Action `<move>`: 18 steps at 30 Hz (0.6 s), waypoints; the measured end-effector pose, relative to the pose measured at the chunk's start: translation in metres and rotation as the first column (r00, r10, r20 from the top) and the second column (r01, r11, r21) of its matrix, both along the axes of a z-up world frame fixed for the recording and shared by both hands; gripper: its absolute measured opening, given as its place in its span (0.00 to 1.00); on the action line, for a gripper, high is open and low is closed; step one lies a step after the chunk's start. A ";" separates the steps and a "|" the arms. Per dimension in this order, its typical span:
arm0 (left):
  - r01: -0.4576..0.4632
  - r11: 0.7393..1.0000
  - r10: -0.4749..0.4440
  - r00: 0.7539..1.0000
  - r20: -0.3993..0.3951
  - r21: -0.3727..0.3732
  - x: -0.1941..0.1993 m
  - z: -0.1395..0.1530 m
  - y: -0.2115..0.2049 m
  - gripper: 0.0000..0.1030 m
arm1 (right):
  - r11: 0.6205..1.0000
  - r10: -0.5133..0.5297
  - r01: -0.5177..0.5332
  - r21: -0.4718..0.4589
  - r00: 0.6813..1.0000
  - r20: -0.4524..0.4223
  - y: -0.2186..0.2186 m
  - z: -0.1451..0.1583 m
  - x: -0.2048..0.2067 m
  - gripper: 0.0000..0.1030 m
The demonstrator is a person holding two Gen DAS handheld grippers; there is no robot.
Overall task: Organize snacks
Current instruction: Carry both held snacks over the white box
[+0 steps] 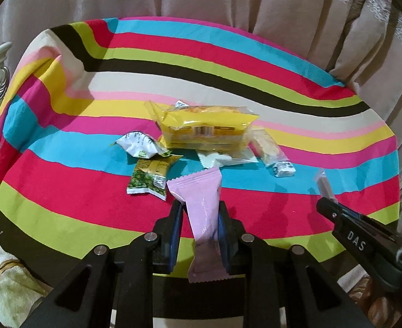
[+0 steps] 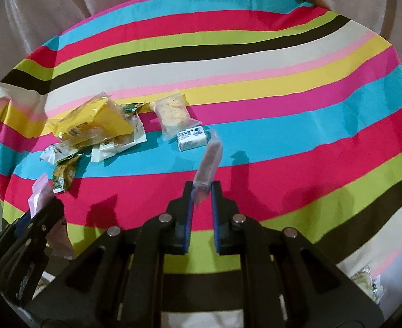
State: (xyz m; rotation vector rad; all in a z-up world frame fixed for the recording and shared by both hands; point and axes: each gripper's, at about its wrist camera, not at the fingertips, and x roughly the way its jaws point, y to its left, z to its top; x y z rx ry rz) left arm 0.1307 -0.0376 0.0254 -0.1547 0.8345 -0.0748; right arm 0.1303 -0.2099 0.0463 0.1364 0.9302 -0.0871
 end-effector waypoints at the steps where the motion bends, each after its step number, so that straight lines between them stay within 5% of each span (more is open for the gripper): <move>1: 0.006 1.000 -0.006 1.000 0.003 0.001 -0.002 0.002 -0.002 0.24 | 1.000 -0.001 0.001 0.003 1.000 0.003 -0.002 0.002 -0.003 0.14; 18: 0.173 0.985 -0.173 0.985 0.027 0.003 -0.044 0.025 -0.076 0.24 | 0.997 -0.075 0.074 0.032 0.996 0.048 -0.071 0.020 -0.070 0.14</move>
